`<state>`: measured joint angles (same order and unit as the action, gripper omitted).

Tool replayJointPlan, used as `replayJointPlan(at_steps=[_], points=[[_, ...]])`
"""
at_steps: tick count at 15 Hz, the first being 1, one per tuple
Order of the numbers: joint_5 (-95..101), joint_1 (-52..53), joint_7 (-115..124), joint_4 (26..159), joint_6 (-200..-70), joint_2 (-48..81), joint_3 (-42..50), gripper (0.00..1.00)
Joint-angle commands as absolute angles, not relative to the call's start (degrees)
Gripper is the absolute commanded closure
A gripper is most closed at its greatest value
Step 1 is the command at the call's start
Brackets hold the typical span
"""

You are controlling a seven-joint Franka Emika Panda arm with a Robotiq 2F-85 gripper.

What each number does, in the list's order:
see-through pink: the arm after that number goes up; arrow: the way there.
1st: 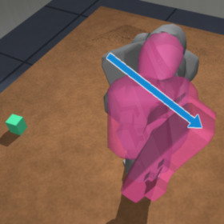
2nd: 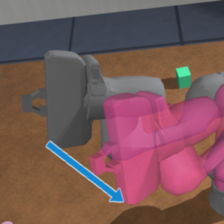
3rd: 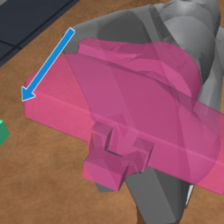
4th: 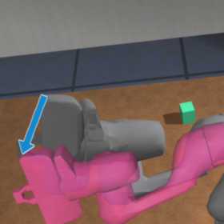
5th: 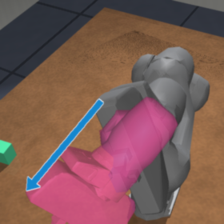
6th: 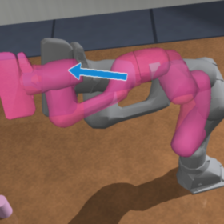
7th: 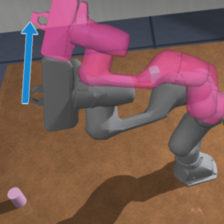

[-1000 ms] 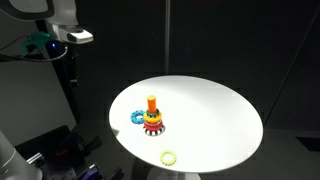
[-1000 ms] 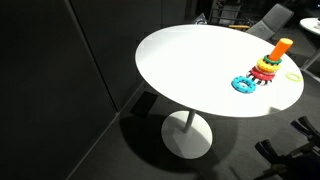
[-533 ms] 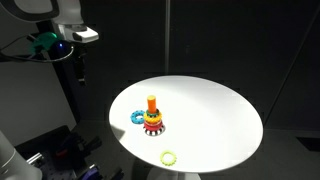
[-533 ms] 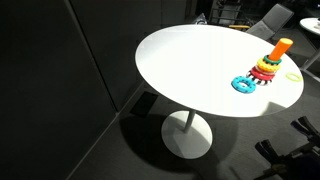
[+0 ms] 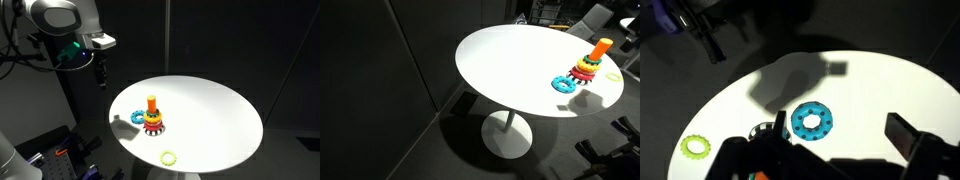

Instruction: Put the yellow ring on the orange stand.

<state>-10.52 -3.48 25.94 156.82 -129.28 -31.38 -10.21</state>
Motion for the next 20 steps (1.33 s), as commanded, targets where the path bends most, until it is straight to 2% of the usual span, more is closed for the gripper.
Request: replayJointPlan(at_steps=[1, 9, 20], points=[[-6.17, -5.91, 31.07, 152.81, -132.31, -23.94, -10.95, 0.0], [2.47, -8.33, 36.22, 148.59, -133.31, -14.39, -7.51, 0.0], [10.41, -11.77, 27.88, 147.07, -135.21, -9.49, 2.84, 0.0]])
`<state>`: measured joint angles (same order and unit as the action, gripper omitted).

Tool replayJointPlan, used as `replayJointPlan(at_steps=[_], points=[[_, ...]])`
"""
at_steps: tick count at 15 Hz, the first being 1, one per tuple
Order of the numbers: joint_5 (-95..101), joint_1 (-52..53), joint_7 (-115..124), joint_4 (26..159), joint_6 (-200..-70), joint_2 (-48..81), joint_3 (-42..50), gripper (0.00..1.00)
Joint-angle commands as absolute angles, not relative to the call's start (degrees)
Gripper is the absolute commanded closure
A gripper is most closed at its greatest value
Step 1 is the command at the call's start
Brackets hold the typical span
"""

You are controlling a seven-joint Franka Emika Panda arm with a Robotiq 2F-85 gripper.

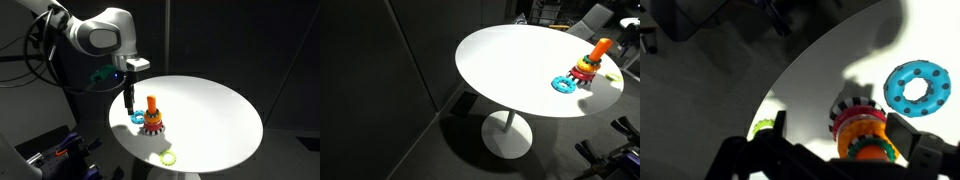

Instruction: Put the yellow ring on the orange stand.

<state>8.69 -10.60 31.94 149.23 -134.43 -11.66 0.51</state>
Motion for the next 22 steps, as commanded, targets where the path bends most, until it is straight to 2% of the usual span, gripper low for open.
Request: replayJointPlan(at_steps=[1, 12, 22], points=[[10.48, -12.09, 25.95, 146.63, -135.59, -8.98, 3.79, 0.0], [6.82, -12.41, 4.32, 137.48, -135.34, 0.45, 11.01, 0.0], [8.31, -11.76, 5.78, 136.32, -136.69, 2.33, 11.33, 0.0]])
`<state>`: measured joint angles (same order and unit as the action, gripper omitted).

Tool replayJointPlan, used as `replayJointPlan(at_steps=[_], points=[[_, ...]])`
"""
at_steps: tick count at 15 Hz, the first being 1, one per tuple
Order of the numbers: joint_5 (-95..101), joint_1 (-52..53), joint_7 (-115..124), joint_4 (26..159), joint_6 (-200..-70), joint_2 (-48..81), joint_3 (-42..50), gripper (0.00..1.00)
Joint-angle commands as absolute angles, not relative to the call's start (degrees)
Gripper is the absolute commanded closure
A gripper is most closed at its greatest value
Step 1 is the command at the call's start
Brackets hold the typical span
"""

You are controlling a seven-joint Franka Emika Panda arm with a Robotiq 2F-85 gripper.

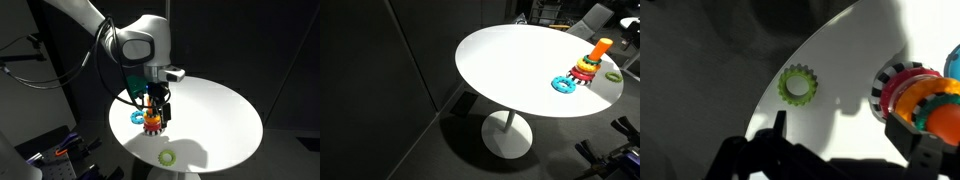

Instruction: Put the yellow ring on the orange stand.

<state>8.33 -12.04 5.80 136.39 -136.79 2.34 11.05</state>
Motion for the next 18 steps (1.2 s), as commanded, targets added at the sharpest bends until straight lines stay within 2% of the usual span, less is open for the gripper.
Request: replayJointPlan(at_steps=[1, 8, 18], points=[[8.31, -11.75, 5.78, 136.38, -136.69, 2.39, 11.33, 0.0], [7.72, -12.18, 3.31, 135.79, -138.75, 4.9, 11.65, 0.0], [5.04, -13.55, -7.15, 136.05, -150.16, 12.74, 11.26, 0.0]])
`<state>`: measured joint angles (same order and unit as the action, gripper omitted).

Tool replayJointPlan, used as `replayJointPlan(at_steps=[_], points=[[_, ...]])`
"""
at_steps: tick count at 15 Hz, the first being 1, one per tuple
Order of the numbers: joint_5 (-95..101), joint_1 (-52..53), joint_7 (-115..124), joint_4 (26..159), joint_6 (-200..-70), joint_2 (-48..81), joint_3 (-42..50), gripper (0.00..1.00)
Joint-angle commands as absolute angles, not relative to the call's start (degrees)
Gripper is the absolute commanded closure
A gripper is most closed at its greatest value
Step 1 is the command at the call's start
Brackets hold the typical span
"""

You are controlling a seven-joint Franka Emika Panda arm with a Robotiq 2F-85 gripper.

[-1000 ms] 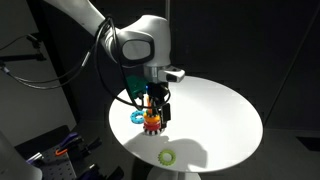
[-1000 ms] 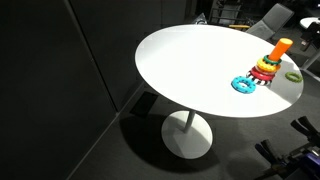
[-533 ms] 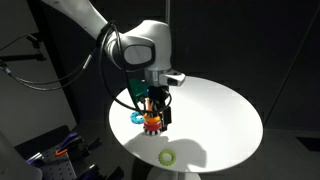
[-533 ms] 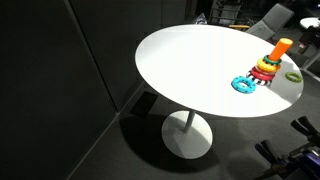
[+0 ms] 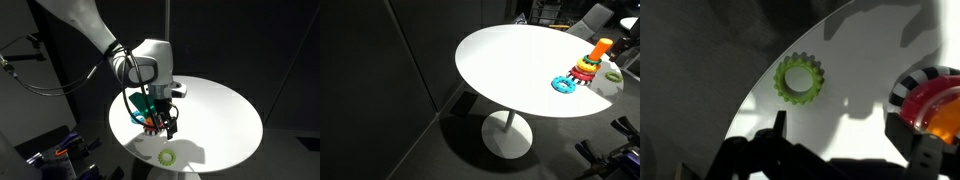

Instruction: Put the yellow ring on the orange stand.

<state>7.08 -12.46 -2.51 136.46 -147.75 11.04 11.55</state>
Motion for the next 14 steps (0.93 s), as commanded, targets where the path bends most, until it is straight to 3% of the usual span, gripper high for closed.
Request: replayJointPlan(at_steps=[1, 14], points=[[4.36, -13.86, -8.55, 136.03, -150.82, 13.38, 11.12, 0.0], [0.21, -18.63, -19.4, 133.84, -154.7, 21.01, 9.13, 0.0]])
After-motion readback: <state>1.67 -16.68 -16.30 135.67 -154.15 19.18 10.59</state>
